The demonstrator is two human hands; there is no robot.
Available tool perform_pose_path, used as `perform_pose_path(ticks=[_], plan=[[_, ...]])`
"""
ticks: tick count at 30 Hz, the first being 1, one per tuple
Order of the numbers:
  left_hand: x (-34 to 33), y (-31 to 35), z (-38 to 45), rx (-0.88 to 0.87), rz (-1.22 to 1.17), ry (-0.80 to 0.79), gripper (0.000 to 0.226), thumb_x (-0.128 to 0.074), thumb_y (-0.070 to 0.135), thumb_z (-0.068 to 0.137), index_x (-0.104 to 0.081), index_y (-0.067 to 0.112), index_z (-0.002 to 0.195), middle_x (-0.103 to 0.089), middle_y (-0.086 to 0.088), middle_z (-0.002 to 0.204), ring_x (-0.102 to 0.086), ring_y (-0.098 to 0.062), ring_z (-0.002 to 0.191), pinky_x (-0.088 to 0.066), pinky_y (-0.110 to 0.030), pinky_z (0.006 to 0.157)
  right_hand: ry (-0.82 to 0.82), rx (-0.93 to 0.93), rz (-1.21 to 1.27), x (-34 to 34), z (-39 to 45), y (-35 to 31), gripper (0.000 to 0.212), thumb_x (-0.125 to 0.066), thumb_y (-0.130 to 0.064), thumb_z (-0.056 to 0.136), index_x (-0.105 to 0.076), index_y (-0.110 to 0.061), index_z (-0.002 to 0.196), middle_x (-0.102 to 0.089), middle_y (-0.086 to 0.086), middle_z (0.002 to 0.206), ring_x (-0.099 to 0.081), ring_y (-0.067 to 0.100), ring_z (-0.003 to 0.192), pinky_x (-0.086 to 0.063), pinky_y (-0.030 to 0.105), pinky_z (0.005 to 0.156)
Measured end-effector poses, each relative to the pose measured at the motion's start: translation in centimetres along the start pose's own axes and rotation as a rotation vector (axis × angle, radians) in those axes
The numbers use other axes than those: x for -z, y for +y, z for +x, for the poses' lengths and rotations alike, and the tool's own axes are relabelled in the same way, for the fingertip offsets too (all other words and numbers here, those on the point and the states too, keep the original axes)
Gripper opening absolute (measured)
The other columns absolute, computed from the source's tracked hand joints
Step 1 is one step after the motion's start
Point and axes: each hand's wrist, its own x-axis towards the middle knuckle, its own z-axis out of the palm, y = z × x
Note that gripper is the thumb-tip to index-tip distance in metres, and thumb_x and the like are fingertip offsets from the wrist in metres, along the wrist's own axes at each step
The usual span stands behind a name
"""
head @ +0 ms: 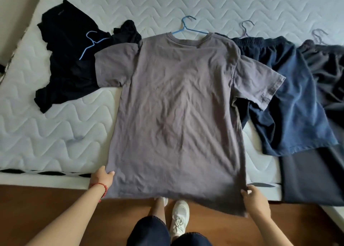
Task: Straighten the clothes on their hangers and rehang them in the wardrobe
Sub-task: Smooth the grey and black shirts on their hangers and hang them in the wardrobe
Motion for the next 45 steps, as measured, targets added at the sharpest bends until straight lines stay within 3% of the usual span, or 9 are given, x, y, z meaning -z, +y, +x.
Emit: perform_pose_path(ticks=[4, 11, 19, 26, 32, 36, 39, 42, 45], plan=[[0.6, -0.8, -2.6, 0.01, -0.002, 0.039, 0.048, -0.061, 0.021, 0.084, -0.048, 0.003, 0.127, -0.053, -0.024, 0.128, -0.051, -0.04, 0.117, -0.042, -0.043, 0.098, 0.003, 0.031, 0.039, -0.3, -2.2, -0.3, 0.04, -0.051, -0.017, 0.089, -0.048, -0.01, 0.128, -0.059, 0.019, 0.123, -0.055, 0.036, 0.112, -0.042, 0.04, 0.088], [3.2, -1.1, -7.4, -0.273, 0.039, -0.034, 0.041, -0.057, 0.019, 0.087, -0.051, 0.008, 0.126, -0.051, -0.017, 0.13, -0.047, -0.033, 0.122, -0.04, -0.039, 0.101, -0.021, 0.252, -0.088, -1.7, -7.7, -4.2, 0.044, -0.044, -0.021, 0.091, -0.042, -0.013, 0.134, -0.04, 0.011, 0.139, -0.044, 0.031, 0.123, -0.042, 0.04, 0.095], [7.1, -0.8, -6.6, -0.378, -0.036, -0.049, 0.037, -0.053, 0.021, 0.09, -0.051, 0.01, 0.125, -0.051, -0.012, 0.129, -0.047, -0.026, 0.121, -0.039, -0.034, 0.101, -0.143, 0.482, -0.169, -4.7, -12.4, -12.8, 0.043, -0.041, -0.027, 0.095, -0.038, -0.021, 0.137, -0.036, 0.002, 0.144, -0.04, 0.02, 0.128, -0.044, 0.036, 0.097], [13.3, -2.3, 2.8, -0.407, -0.111, -0.057, 0.033, -0.057, 0.015, 0.088, -0.055, 0.006, 0.12, -0.054, -0.015, 0.126, -0.049, -0.029, 0.12, -0.038, -0.034, 0.101, -0.123, 0.55, -0.194, -10.2, -13.7, -23.7, 0.044, -0.041, -0.026, 0.094, -0.036, -0.023, 0.138, -0.038, 0.0, 0.143, -0.039, 0.02, 0.13, -0.042, 0.036, 0.098], [19.0, -2.7, 13.5, -0.449, -0.155, -0.019, 0.033, -0.055, 0.015, 0.088, -0.055, 0.007, 0.12, -0.054, -0.011, 0.127, -0.049, -0.025, 0.12, -0.039, -0.031, 0.1, -0.086, 0.753, -0.235, -17.9, -12.7, -36.4, 0.047, -0.037, -0.025, 0.093, -0.035, -0.019, 0.14, -0.032, 0.004, 0.149, -0.03, 0.023, 0.136, -0.031, 0.033, 0.108], [21.8, -0.4, 19.9, -0.531, -0.18, 0.043, 0.031, -0.054, 0.011, 0.088, -0.056, 0.004, 0.118, -0.056, -0.013, 0.122, -0.05, -0.028, 0.118, -0.039, -0.032, 0.097, 0.13, 0.765, -0.147, -22.1, -11.1, -43.4, 0.063, -0.028, -0.044, 0.087, -0.032, -0.014, 0.142, -0.016, 0.008, 0.156, -0.018, 0.025, 0.143, -0.019, 0.038, 0.115], [23.5, 3.4, 24.0, -0.611, -0.223, 0.141, 0.028, -0.056, 0.01, 0.087, -0.059, 0.002, 0.115, -0.059, -0.015, 0.116, -0.053, -0.029, 0.113, -0.037, -0.026, 0.093, 0.252, 0.633, -0.113, -24.2, -8.4, -45.2, 0.075, -0.018, -0.05, 0.081, -0.03, -0.01, 0.143, -0.018, 0.012, 0.156, -0.016, 0.027, 0.144, -0.011, 0.041, 0.117], [24.6, 7.9, 27.7, -0.704, -0.241, 0.227, 0.031, -0.053, 0.017, 0.088, -0.06, 0.003, 0.114, -0.059, -0.016, 0.114, -0.053, -0.029, 0.11, -0.035, -0.023, 0.093, 0.328, 0.636, -0.215, -25.7, -6.2, -44.4, 0.071, -0.022, -0.05, 0.085, -0.032, -0.009, 0.142, -0.026, 0.012, 0.153, -0.016, 0.024, 0.142, 0.005, 0.03, 0.116], [25.2, 11.6, 31.8, -0.753, -0.212, 0.288, 0.041, -0.046, 0.024, 0.085, -0.058, 0.002, 0.117, -0.058, -0.019, 0.116, -0.053, -0.033, 0.11, -0.038, -0.033, 0.096, 0.386, 0.648, -0.226, -26.5, -5.6, -43.9, 0.064, -0.029, -0.045, 0.087, -0.034, -0.009, 0.14, -0.032, 0.013, 0.15, -0.016, 0.022, 0.14, 0.009, 0.025, 0.116]])
